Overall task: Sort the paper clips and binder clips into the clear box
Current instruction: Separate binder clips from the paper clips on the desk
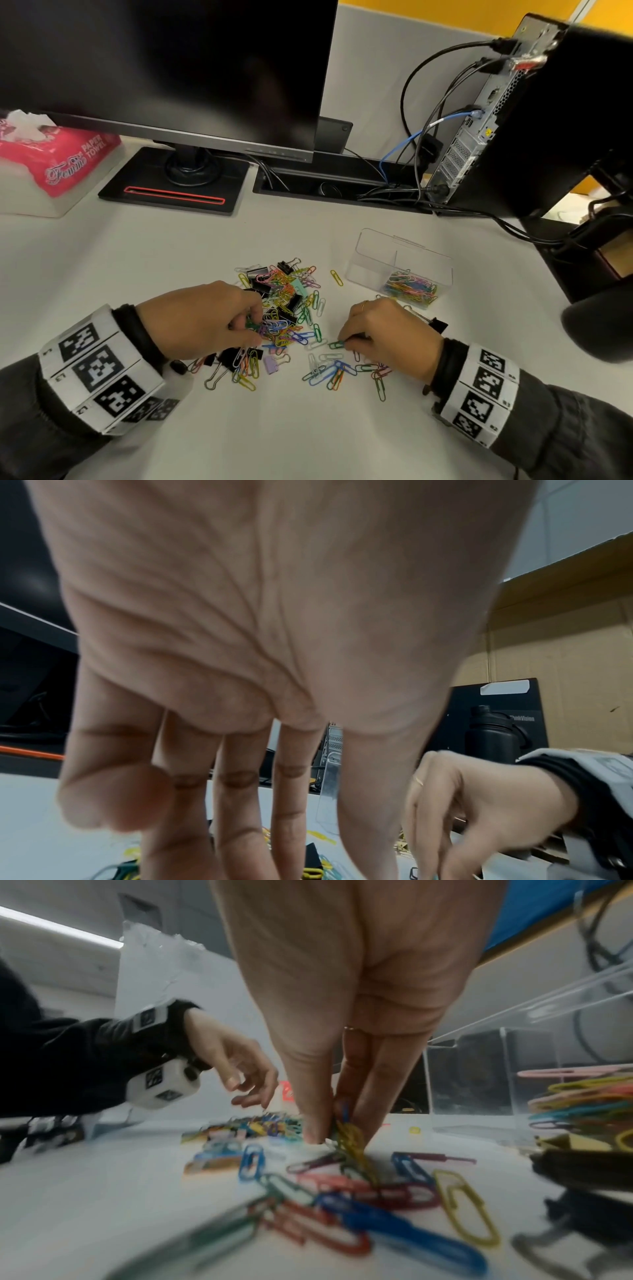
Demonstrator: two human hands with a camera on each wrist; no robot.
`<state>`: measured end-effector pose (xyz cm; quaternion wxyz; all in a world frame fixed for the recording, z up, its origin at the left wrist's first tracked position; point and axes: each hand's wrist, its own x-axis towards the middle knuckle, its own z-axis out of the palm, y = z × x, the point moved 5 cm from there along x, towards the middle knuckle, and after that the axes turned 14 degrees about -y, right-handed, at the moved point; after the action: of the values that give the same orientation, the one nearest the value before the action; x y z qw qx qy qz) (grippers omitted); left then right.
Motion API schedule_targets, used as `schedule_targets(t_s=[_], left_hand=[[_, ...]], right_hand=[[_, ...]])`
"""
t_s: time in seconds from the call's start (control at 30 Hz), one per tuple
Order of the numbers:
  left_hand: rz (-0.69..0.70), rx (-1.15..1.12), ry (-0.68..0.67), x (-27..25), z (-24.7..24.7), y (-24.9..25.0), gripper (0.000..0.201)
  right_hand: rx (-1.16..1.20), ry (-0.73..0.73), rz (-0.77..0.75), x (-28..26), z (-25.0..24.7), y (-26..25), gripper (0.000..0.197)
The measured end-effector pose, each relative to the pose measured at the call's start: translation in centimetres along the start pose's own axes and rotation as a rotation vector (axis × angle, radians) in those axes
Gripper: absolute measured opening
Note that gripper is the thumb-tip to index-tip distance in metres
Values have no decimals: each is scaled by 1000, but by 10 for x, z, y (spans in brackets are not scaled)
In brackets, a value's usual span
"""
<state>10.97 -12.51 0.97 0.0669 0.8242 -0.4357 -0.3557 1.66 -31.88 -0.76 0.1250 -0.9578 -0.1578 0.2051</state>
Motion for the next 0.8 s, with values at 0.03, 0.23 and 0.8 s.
schedule_targets(t_s=[0.03,0.23,0.8], left_hand=[[3,-3,2,0,0,0,22],[5,-15,-1,0,1,-1,21],[-4,-5,-6,0,1,1,21]], right_hand=[[39,29,10,-1,-5,3,16],[258,294,86,-29,-58,24,11],[-51,304,229,-59,-64,32,34]])
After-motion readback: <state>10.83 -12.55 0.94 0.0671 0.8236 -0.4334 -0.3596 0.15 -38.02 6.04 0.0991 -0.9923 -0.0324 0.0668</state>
